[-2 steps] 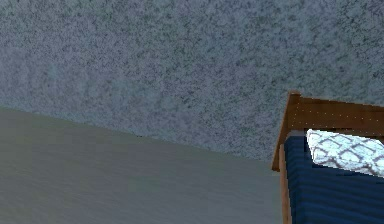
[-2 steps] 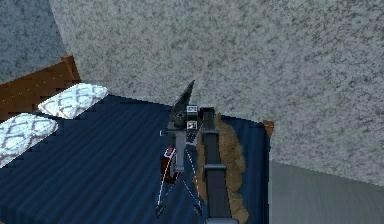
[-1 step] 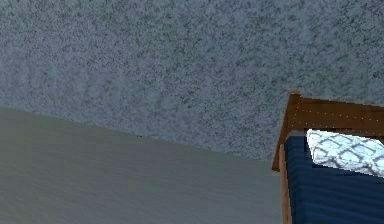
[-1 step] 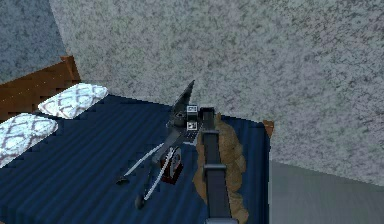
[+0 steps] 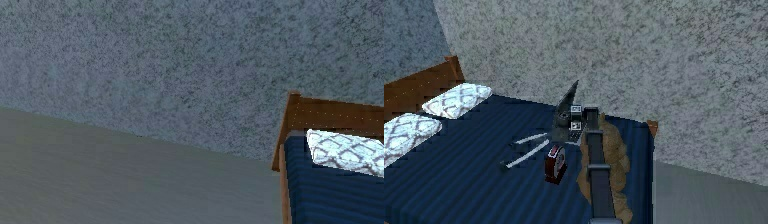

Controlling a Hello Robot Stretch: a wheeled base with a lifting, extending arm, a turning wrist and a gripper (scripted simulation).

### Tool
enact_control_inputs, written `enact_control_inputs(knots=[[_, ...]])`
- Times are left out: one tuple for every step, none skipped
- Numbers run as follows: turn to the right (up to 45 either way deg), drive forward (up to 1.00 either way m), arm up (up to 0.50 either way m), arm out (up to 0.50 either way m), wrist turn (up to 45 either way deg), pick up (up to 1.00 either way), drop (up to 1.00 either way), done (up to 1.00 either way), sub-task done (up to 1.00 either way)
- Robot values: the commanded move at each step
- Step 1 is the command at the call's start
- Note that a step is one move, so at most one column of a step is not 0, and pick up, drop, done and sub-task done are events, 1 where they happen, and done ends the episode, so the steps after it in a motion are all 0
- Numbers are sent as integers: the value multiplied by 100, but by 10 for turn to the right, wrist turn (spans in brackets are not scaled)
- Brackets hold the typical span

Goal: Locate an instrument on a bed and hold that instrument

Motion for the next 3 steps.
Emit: enact_control_inputs(knots=[[0,0,0,0,450,0,0,0,0],[0,0,0,0,210,0,0,0,0],[0,0,-30,0,0,0,0,0,0]])
